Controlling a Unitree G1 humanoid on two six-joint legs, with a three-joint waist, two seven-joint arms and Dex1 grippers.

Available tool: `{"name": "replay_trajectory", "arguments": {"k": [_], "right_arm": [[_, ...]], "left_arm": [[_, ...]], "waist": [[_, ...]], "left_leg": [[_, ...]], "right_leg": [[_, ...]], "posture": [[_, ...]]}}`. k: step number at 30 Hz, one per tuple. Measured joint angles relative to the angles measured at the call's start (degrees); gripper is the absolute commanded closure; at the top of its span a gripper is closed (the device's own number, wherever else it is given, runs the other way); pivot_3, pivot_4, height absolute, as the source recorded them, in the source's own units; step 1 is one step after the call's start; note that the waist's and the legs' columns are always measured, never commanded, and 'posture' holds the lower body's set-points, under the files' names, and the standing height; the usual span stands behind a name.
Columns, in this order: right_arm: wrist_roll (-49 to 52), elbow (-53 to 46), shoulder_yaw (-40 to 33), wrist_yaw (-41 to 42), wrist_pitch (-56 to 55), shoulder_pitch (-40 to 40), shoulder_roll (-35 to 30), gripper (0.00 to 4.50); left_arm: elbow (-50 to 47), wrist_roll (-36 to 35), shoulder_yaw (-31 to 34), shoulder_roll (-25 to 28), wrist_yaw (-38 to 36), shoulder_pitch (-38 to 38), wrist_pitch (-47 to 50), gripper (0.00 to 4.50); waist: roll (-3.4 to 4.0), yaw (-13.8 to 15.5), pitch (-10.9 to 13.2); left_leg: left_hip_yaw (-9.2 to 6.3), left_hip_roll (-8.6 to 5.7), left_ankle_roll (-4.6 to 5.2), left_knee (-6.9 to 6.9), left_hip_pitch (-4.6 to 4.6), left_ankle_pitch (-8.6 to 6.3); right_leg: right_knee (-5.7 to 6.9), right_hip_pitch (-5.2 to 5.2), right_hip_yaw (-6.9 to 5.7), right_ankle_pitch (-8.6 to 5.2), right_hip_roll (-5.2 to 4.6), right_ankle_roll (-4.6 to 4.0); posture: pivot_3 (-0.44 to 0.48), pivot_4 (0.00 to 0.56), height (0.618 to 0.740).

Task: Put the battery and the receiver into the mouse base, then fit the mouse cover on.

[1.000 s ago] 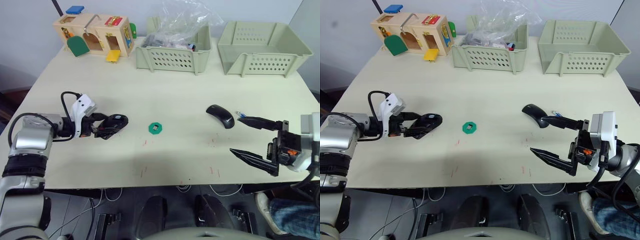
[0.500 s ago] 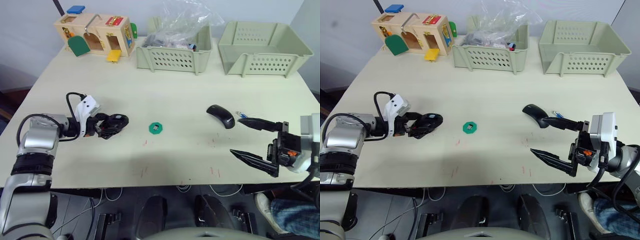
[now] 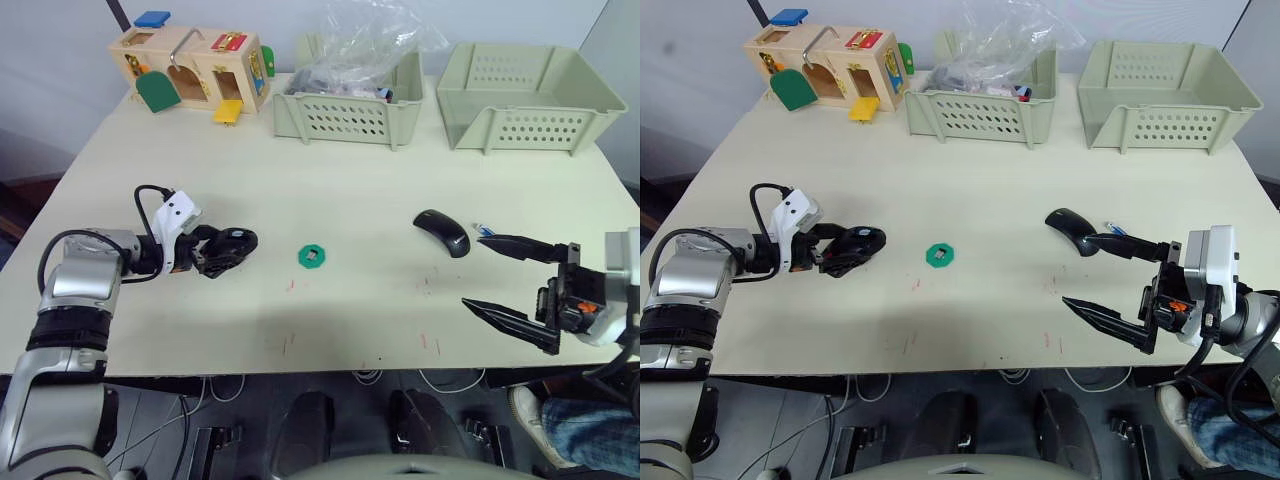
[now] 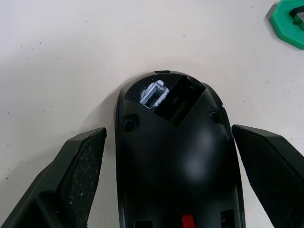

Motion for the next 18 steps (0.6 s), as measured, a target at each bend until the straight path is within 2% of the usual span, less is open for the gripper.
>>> {"name": "replay_trajectory", "arguments": {"k": [1, 2, 6, 18], "right_arm": [[0.0, 0.0, 0.0, 0.0, 0.0, 0.0, 0.0, 0.00], [0.0, 0.0, 0.0, 0.0, 0.0, 0.0, 0.0, 0.00], [0.0, 0.2, 0.0, 0.0, 0.0, 0.0, 0.0, 0.00], [0.0, 0.2, 0.0, 0.0, 0.0, 0.0, 0.0, 0.00]], "left_arm": [[0.0, 0.0, 0.0, 0.0, 0.0, 0.0, -0.1, 0.41], [0.1, 0.0, 0.0, 0.0, 0.1, 0.0, -0.1, 0.51], [0.2, 0.2, 0.0, 0.0, 0.2, 0.0, -0.4, 1.48], [-1.3, -0.8, 1.5, 1.0, -1.6, 2.0, -0.7, 1.50]], "waist": [[0.00, 0.0, 0.0], [0.00, 0.0, 0.0], [0.00, 0.0, 0.0], [-0.01, 0.0, 0.0]], "left_leg": [[0.00, 0.00, 0.00, 0.00, 0.00, 0.00], [0.00, 0.00, 0.00, 0.00, 0.00, 0.00], [0.00, 0.00, 0.00, 0.00, 0.00, 0.00], [-0.01, 0.01, 0.00, 0.01, 0.00, 0.00]], "right_leg": [[0.00, 0.00, 0.00, 0.00, 0.00, 0.00], [0.00, 0.00, 0.00, 0.00, 0.00, 0.00], [0.00, 0.00, 0.00, 0.00, 0.00, 0.00], [0.01, 0.00, 0.00, 0.00, 0.00, 0.00]], "posture": [[0.000, 0.150, 0.740], [0.000, 0.150, 0.740], [0.000, 0.150, 0.740], [0.000, 0.150, 0.740]]}}
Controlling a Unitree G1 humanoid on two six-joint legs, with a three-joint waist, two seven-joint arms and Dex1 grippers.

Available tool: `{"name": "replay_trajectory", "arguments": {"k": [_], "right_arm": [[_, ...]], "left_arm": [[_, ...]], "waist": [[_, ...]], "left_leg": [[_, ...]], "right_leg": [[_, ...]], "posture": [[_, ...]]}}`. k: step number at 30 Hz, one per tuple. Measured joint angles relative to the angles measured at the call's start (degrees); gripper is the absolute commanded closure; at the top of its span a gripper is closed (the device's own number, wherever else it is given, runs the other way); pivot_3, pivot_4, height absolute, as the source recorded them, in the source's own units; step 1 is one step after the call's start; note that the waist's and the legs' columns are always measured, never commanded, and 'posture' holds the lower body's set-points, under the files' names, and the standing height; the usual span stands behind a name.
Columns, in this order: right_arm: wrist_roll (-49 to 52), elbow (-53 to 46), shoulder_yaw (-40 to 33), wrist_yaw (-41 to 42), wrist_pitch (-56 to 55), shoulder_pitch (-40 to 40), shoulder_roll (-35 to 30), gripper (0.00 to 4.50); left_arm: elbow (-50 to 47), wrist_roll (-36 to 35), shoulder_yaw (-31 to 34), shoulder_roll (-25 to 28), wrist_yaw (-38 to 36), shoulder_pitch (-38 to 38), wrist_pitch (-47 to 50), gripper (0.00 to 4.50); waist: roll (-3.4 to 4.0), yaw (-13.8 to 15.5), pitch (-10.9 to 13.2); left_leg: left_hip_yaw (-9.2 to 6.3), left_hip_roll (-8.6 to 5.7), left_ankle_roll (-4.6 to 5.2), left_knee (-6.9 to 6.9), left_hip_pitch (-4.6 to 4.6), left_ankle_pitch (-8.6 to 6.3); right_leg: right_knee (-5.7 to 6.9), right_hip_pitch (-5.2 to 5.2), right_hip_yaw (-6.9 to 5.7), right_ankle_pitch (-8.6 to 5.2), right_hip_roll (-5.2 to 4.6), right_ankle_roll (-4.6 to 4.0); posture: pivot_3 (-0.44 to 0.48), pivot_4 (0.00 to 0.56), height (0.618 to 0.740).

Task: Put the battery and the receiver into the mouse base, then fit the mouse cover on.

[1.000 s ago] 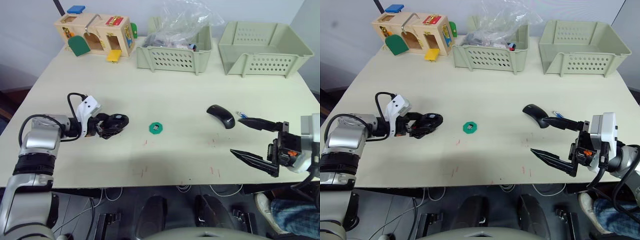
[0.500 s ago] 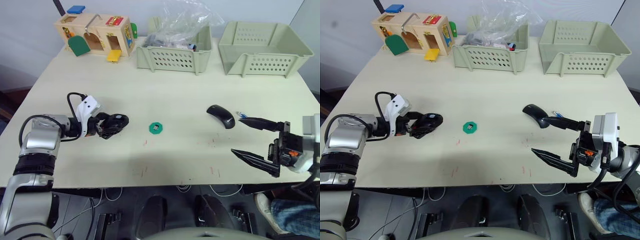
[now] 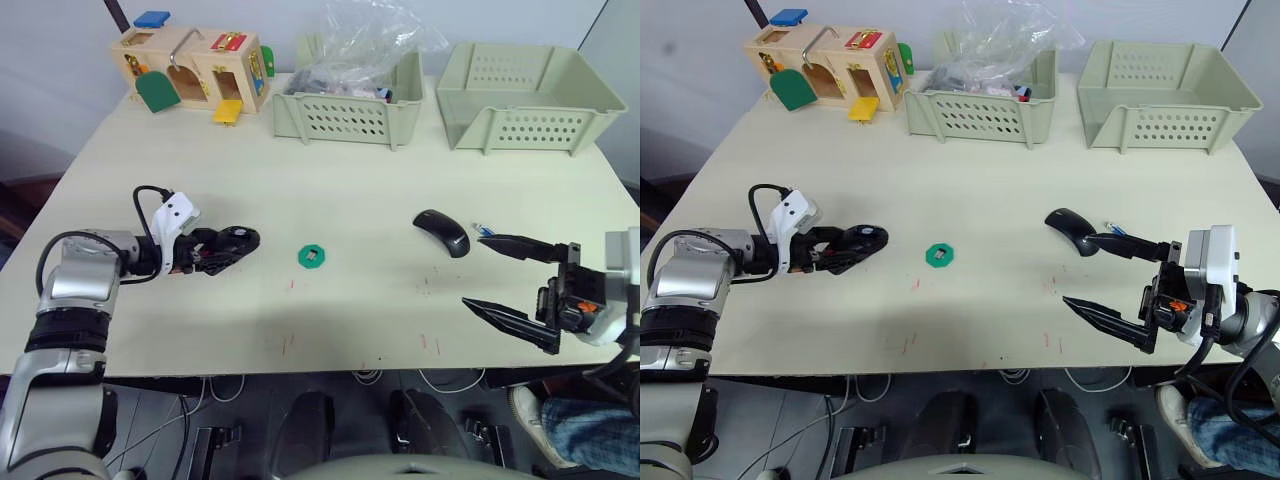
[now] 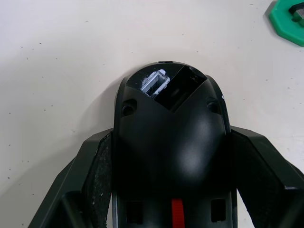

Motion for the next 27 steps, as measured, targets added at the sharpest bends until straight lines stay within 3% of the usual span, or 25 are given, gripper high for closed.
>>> {"name": "replay_trajectory", "arguments": {"k": [12, 27], "right_arm": [[0.0, 0.5, 0.0, 0.1, 0.0, -1.0, 0.0, 0.00], [0.1, 0.9, 0.0, 0.2, 0.5, -1.1, -0.5, 0.00]], "left_arm": [[-23.4, -8.6, 3.7, 5.1, -7.4, 9.7, 4.0, 1.50], [-45.5, -12.9, 2.4, 6.5, -3.6, 11.8, 13.4, 1.50]], "waist": [[-0.03, 0.0, 0.0], [-0.03, 0.0, 0.0]], "left_leg": [[-0.08, 0.01, 0.00, 0.01, 0.01, 0.00], [-0.12, 0.00, 0.00, 0.01, 0.02, 0.00]], "right_leg": [[-0.01, 0.01, 0.01, 0.00, -0.02, 0.00], [-0.01, 0.01, 0.04, -0.01, 0.00, 0.01]], "posture": [[0.000, 0.150, 0.740], [0.000, 0.150, 0.740]]}}
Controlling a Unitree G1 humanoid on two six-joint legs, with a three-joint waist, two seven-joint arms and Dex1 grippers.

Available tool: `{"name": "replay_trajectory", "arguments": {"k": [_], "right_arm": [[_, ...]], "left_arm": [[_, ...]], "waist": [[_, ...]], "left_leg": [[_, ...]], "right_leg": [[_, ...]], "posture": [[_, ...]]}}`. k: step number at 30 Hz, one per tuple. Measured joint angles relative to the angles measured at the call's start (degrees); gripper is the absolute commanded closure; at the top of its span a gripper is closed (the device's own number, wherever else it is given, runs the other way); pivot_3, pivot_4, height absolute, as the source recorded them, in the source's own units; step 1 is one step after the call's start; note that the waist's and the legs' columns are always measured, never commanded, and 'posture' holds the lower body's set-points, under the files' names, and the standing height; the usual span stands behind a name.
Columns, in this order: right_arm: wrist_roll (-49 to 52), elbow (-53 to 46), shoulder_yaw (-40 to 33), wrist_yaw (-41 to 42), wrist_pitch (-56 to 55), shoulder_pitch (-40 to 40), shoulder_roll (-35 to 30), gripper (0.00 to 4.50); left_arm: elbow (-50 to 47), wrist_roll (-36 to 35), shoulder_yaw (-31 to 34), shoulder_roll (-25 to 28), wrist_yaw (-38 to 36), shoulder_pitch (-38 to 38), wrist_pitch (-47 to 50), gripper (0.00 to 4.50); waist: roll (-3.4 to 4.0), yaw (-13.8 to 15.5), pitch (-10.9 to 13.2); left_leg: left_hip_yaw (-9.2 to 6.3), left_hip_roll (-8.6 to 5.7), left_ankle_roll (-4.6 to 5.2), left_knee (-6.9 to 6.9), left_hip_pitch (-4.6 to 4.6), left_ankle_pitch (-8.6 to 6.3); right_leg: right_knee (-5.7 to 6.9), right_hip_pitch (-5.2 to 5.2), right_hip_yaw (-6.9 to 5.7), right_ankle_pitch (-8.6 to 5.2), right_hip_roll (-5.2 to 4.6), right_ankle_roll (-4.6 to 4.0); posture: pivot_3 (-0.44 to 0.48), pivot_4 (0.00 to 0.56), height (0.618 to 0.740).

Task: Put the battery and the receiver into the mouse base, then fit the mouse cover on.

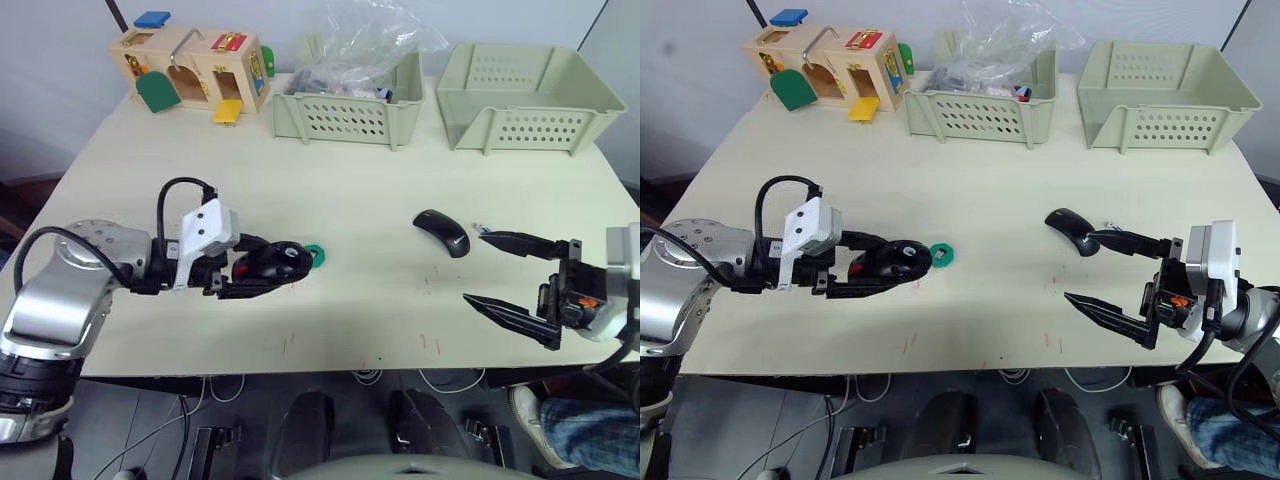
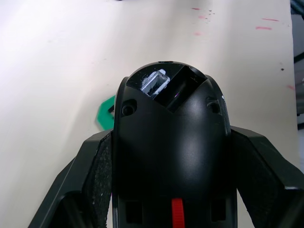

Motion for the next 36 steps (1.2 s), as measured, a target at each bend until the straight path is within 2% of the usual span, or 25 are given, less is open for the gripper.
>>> {"name": "replay_trajectory", "arguments": {"k": [14, 17, 33, 36], "right_arm": [[1.5, -0.9, -1.7, 0.1, 0.9, 2.3, -1.4, 0.00], [2.4, -1.0, -3.2, 0.5, 1.4, 2.8, -2.5, 0.00], [3.3, -1.0, -3.5, 1.6, 2.7, 3.3, -3.4, 0.00], [2.9, -1.0, -3.3, 2.2, 2.7, 3.1, -3.7, 0.00]], "left_arm": [[-9.6, 0.4, -5.4, -0.5, 7.5, -0.1, 4.9, 1.50], [-11.6, 1.7, -8.6, -1.8, 10.2, -0.1, 6.1, 1.50], [-11.3, 4.9, -15.7, -5.3, 13.9, -1.7, 8.1, 1.50], [-11.0, 6.0, -17.4, -7.5, 15.3, -1.8, 7.6, 1.50]], "waist": [[-0.01, 0.0, 0.0], [-0.01, 0.0, 0.0], [-0.02, 0.0, 0.0], [-0.02, 0.0, 0.0]], "left_leg": [[-0.03, -0.01, 0.00, 0.00, 0.02, 0.00], [-0.03, -0.02, 0.00, 0.00, 0.05, 0.00], [-0.04, -0.03, 0.00, 0.00, 0.07, 0.00], [-0.05, -0.02, 0.00, 0.00, 0.07, 0.00]], "right_leg": [[0.00, 0.02, 0.02, 0.00, 0.01, 0.00], [-0.01, 0.06, 0.01, 0.00, 0.01, 0.00], [-0.03, 0.08, 0.01, -0.01, 0.02, 0.00], [-0.03, 0.09, 0.01, 0.00, 0.02, 0.00]], "posture": [[0.000, 0.150, 0.740], [0.000, 0.150, 0.740], [0.000, 0.150, 0.740], [0.000, 0.150, 0.740]]}}
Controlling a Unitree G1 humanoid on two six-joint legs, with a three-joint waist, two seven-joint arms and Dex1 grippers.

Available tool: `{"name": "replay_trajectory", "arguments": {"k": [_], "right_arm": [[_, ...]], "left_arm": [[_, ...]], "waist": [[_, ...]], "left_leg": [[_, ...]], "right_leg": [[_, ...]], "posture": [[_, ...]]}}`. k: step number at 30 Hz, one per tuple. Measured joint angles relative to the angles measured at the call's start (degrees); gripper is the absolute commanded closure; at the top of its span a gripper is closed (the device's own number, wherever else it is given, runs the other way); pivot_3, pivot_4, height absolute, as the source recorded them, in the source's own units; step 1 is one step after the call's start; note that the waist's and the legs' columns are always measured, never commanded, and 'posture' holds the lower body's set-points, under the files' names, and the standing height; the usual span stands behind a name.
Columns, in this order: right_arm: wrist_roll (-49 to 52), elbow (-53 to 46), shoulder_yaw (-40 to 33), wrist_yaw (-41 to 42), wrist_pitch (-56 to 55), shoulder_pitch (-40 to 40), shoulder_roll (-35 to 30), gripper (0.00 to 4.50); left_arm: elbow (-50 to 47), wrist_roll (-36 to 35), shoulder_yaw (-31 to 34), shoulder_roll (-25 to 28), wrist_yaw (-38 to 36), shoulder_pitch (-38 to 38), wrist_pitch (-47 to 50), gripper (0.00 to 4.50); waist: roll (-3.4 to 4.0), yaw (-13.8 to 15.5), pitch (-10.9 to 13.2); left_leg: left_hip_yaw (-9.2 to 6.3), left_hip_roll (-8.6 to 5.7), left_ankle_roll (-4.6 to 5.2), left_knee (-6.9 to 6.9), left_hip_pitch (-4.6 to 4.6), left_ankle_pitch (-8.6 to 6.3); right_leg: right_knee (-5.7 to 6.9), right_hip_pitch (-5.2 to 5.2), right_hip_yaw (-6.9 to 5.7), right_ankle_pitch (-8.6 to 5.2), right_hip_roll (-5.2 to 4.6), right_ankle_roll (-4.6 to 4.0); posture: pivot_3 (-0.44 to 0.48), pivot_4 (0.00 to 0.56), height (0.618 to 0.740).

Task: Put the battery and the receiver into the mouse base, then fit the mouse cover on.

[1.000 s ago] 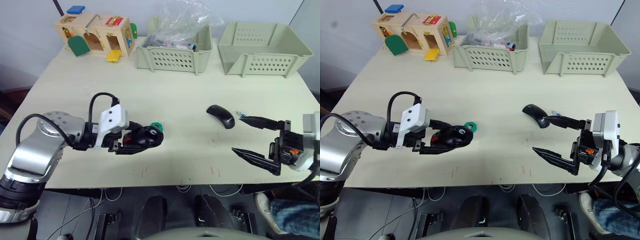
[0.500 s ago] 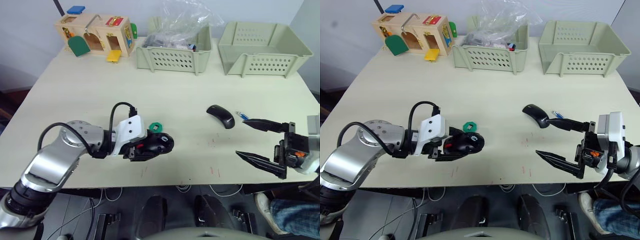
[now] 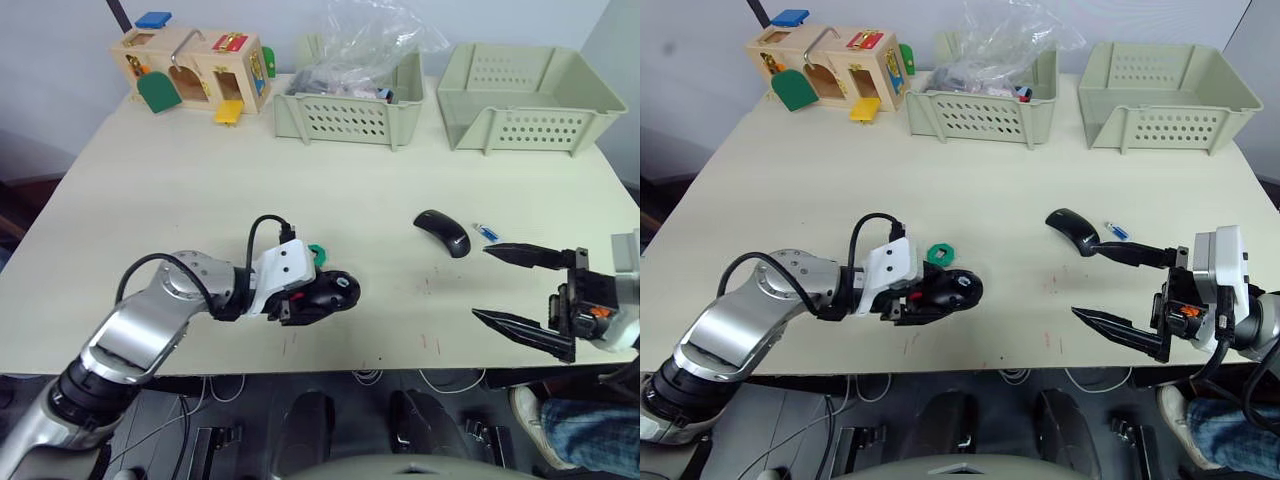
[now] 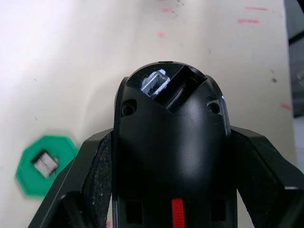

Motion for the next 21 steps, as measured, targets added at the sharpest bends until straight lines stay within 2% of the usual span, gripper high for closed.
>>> {"name": "replay_trajectory", "arguments": {"k": [7, 13, 21], "right_arm": [[-0.9, 0.0, 0.7, -0.1, 0.0, -0.4, -0.1, 0.00], [-2.2, -0.1, 0.7, -0.3, 0.0, 0.9, -0.1, 0.00], [-3.2, -0.3, 0.7, -2.2, 0.1, 2.3, 0.4, 0.00]], "left_arm": [[2.4, 2.3, -2.7, -2.5, 0.6, 0.2, -2.2, 1.50], [5.4, 5.1, -7.5, -8.0, 1.5, -5.0, -2.0, 1.50], [9.2, 9.5, -12.7, -11.8, 3.2, -7.6, -0.7, 1.50]], "waist": [[0.00, 0.0, 0.0], [-0.01, 0.1, 0.0], [-0.01, 0.0, 0.0]], "left_leg": [[0.00, 0.00, 0.00, 0.00, -0.01, 0.00], [-0.01, -0.03, 0.01, 0.06, -0.01, 0.00], [-0.03, -0.03, 0.01, 0.07, 0.01, 0.00]], "right_leg": [[0.00, 0.00, -0.01, 0.00, 0.00, 0.00], [-0.01, 0.07, -0.04, 0.00, 0.00, 0.00], [0.00, 0.09, -0.03, 0.00, 0.02, 0.01]], "posture": [[0.000, 0.150, 0.740], [0.000, 0.150, 0.740], [0.000, 0.150, 0.740]]}}
